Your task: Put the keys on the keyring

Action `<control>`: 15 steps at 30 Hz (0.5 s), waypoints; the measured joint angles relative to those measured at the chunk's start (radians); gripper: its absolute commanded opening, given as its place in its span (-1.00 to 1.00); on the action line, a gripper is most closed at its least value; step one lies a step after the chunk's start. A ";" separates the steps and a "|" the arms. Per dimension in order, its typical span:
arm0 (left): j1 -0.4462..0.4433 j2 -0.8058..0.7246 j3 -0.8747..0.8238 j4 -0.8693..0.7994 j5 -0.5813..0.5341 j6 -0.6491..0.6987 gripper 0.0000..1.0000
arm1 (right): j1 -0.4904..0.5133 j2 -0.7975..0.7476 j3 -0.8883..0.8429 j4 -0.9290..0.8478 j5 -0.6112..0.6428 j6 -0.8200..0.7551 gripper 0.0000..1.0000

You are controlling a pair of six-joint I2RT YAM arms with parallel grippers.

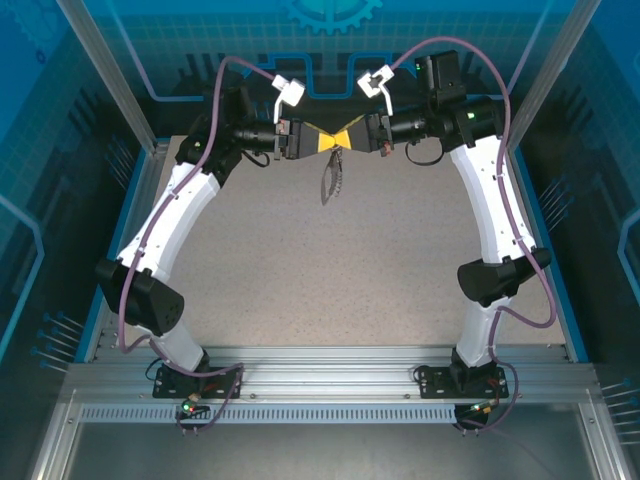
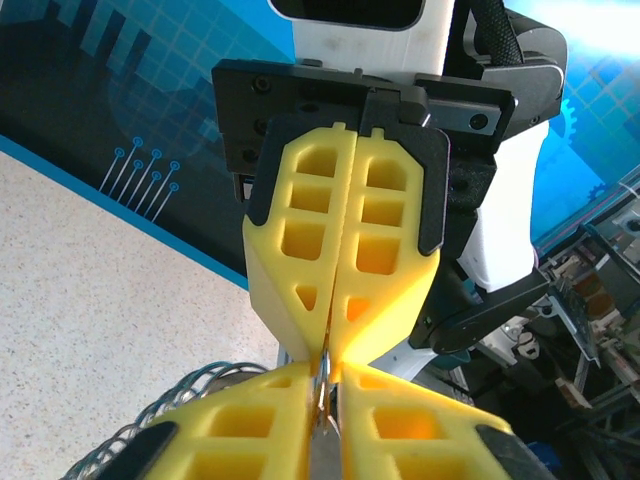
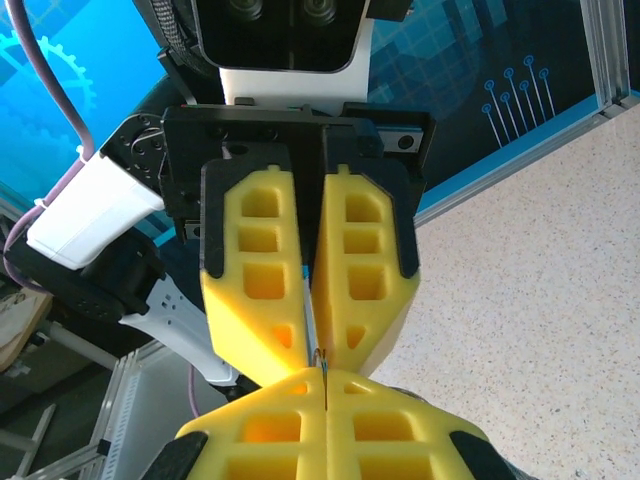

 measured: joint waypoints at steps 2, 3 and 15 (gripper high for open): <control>0.000 0.002 0.000 0.006 0.002 -0.005 -1.00 | -0.002 0.000 0.000 0.001 0.000 0.005 -1.00; 0.000 0.003 0.000 0.014 0.002 -0.006 -1.00 | -0.002 0.000 0.000 0.005 0.000 0.010 -1.00; 0.003 -0.003 -0.112 0.358 -0.044 -0.245 -1.00 | -0.051 -0.087 -0.183 0.218 0.052 0.178 -0.19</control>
